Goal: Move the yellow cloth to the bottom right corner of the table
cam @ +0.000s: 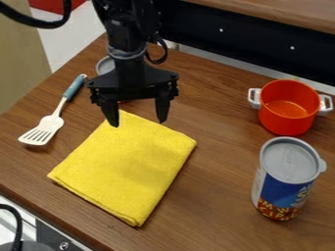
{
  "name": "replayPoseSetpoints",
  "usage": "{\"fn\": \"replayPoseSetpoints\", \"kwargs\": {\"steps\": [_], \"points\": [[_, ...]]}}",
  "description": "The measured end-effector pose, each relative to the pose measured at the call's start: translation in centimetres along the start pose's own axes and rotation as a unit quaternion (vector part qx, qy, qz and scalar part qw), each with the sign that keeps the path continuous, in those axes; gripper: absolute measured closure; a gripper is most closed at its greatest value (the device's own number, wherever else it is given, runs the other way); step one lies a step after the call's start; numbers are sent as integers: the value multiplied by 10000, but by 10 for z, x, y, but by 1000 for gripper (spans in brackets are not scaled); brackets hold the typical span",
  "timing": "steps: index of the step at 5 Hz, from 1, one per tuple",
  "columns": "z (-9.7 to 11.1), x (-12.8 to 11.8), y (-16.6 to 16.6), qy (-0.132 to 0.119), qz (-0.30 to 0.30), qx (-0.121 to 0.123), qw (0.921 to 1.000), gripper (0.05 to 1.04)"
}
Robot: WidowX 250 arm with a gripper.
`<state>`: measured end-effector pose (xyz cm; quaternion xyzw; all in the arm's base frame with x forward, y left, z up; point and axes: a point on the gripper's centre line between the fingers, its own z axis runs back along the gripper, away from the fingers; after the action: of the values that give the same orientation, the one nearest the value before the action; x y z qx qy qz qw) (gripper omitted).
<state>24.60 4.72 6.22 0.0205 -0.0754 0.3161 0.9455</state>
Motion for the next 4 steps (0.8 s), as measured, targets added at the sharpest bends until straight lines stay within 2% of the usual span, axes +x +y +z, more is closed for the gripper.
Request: {"fn": "replayPoseSetpoints", "kwargs": {"steps": [1,3,4], "points": [[-6,-4,2,111,-26,53,9999,132],[-17,-9,9,86,-314,-11,9995,705],[-29,-12,16,78,-393,160,9991,930]]}}
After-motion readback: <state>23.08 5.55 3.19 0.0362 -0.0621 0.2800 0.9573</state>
